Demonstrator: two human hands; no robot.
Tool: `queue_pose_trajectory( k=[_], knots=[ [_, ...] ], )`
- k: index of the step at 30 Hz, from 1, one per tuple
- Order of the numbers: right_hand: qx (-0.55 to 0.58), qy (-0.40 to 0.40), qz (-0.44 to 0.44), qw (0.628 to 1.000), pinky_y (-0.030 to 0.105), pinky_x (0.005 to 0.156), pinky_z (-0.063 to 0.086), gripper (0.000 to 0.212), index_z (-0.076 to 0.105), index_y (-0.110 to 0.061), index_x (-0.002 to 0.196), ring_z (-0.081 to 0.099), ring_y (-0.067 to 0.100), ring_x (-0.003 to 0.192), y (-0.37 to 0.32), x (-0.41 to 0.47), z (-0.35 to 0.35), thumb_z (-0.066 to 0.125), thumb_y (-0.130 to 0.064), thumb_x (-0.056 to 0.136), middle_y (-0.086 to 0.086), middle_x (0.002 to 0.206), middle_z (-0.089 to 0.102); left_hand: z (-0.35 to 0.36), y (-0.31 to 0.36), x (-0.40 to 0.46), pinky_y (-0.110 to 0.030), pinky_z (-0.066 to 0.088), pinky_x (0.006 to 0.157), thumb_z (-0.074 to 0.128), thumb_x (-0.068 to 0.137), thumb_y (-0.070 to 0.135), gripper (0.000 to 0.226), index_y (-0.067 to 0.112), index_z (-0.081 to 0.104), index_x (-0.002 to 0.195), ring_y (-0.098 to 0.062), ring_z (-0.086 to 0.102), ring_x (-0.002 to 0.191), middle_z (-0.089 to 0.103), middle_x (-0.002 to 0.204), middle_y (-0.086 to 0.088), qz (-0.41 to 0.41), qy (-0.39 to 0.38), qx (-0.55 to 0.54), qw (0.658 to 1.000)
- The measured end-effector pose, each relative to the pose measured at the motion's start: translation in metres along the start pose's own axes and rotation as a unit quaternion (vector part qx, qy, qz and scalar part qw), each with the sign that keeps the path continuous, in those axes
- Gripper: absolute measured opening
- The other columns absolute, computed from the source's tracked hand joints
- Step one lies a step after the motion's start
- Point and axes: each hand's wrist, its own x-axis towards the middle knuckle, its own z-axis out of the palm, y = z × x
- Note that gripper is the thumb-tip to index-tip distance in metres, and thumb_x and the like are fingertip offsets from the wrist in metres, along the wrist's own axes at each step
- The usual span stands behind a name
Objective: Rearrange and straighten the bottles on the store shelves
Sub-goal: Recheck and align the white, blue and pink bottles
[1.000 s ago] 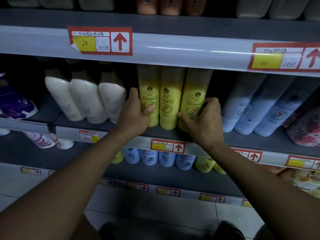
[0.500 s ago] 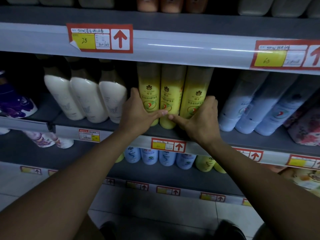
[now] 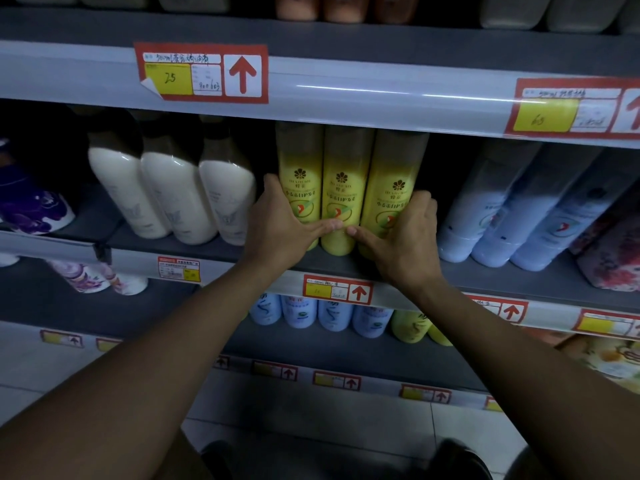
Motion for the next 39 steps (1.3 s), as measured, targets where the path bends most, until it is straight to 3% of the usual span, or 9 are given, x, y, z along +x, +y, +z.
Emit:
queue_pose_trajectory(
  k=[4, 7, 10, 18, 21, 27, 34, 37, 39],
  knots=[
    [0.006, 0.001, -0.009, 1.0, 0.041, 0.095, 0.05, 0.074, 0.042, -0.012, 0.115, 0.046, 0.023, 0.113, 0.001, -0.001, -0.001, 0.091, -0.048, 0.072, 0.002, 0.114, 0.04, -0.001, 0.001, -0.001, -0.01, 0.045, 0.075, 0.098, 0.063, 0.045, 0.08, 0.02, 0.042, 0.115, -0.007, 0.061, 0.106, 0.059, 0.117, 0.009, -0.002, -0.004, 0.007, 1.0],
    [0.013, 0.008, -0.013, 1.0, 0.043, 0.097, 0.051, 0.066, 0.036, -0.02, 0.111, 0.047, 0.022, 0.112, 0.001, -0.003, -0.004, 0.088, -0.04, 0.077, -0.001, 0.112, 0.039, -0.004, -0.002, -0.001, -0.021, 0.049, 0.081, 0.093, 0.075, 0.028, 0.069, 0.019, 0.038, 0.117, -0.009, 0.059, 0.105, 0.058, 0.117, 0.006, -0.008, -0.011, 0.025, 1.0],
    [0.022, 0.017, -0.016, 0.999, 0.046, 0.096, 0.052, 0.063, 0.039, -0.017, 0.112, 0.051, 0.023, 0.111, 0.001, -0.003, -0.006, 0.088, -0.036, 0.077, 0.0, 0.112, 0.041, -0.007, -0.007, 0.0, -0.01, 0.038, 0.067, 0.085, 0.081, 0.017, 0.059, 0.02, 0.037, 0.115, -0.009, 0.056, 0.098, 0.057, 0.112, 0.004, -0.006, -0.005, 0.059, 0.998],
    [0.032, 0.025, -0.006, 0.999, 0.029, 0.092, 0.045, 0.06, 0.043, -0.018, 0.116, 0.041, 0.008, 0.106, -0.001, -0.006, -0.008, 0.089, -0.033, 0.078, -0.002, 0.114, 0.043, -0.008, -0.01, -0.001, -0.015, 0.044, 0.071, 0.087, 0.083, 0.018, 0.052, 0.021, 0.046, 0.114, -0.009, 0.062, 0.095, 0.063, 0.107, 0.008, 0.004, 0.0, 0.052, 0.999],
    [0.035, 0.023, -0.01, 0.999, 0.032, 0.094, 0.046, 0.061, 0.047, -0.012, 0.119, 0.042, 0.01, 0.107, -0.001, -0.006, -0.008, 0.088, -0.031, 0.079, -0.002, 0.114, 0.045, -0.008, -0.008, -0.002, -0.027, 0.049, 0.077, 0.087, 0.083, 0.019, 0.051, 0.017, 0.048, 0.115, -0.012, 0.064, 0.097, 0.066, 0.11, 0.004, 0.003, -0.001, 0.056, 0.998],
    [0.018, -0.003, -0.016, 1.0, 0.042, 0.097, 0.049, 0.062, 0.047, -0.011, 0.122, 0.047, 0.018, 0.114, -0.001, -0.008, -0.013, 0.086, -0.035, 0.08, 0.005, 0.119, 0.05, -0.01, -0.001, -0.004, -0.029, 0.046, 0.079, 0.086, 0.084, 0.019, 0.051, 0.015, 0.05, 0.12, -0.014, 0.061, 0.099, 0.065, 0.112, 0.003, -0.016, -0.016, 0.073, 0.997],
    [-0.03, -0.06, -0.016, 0.998, 0.045, 0.092, 0.053, 0.069, 0.039, -0.014, 0.137, 0.06, 0.031, 0.119, -0.004, -0.014, -0.037, 0.079, -0.039, 0.087, 0.01, 0.132, 0.06, -0.018, 0.017, -0.016, -0.046, 0.06, 0.084, 0.079, 0.071, 0.029, 0.053, 0.033, 0.05, 0.115, -0.019, 0.067, 0.1, 0.066, 0.111, 0.008, -0.059, 0.01, 0.103, 0.993],
    [-0.039, -0.072, -0.014, 0.997, 0.044, 0.093, 0.055, 0.074, 0.037, -0.014, 0.149, 0.064, 0.028, 0.12, 0.005, -0.024, -0.057, 0.075, -0.039, 0.091, 0.007, 0.134, 0.065, -0.023, 0.032, -0.028, -0.046, 0.057, 0.09, 0.08, 0.074, 0.027, 0.066, 0.024, 0.047, 0.132, -0.022, 0.064, 0.107, 0.06, 0.123, 0.003, -0.074, 0.031, 0.11, 0.991],
    [-0.049, -0.08, -0.036, 0.995, 0.043, 0.088, 0.056, 0.062, 0.046, -0.016, 0.142, 0.067, 0.026, 0.112, 0.011, -0.033, -0.073, 0.073, -0.04, 0.092, 0.003, 0.125, 0.07, -0.025, 0.041, -0.034, -0.041, 0.055, 0.087, 0.08, 0.076, 0.025, 0.057, 0.024, 0.05, 0.125, -0.022, 0.065, 0.101, 0.061, 0.117, 0.002, -0.065, 0.054, 0.109, 0.99]
  ],
)
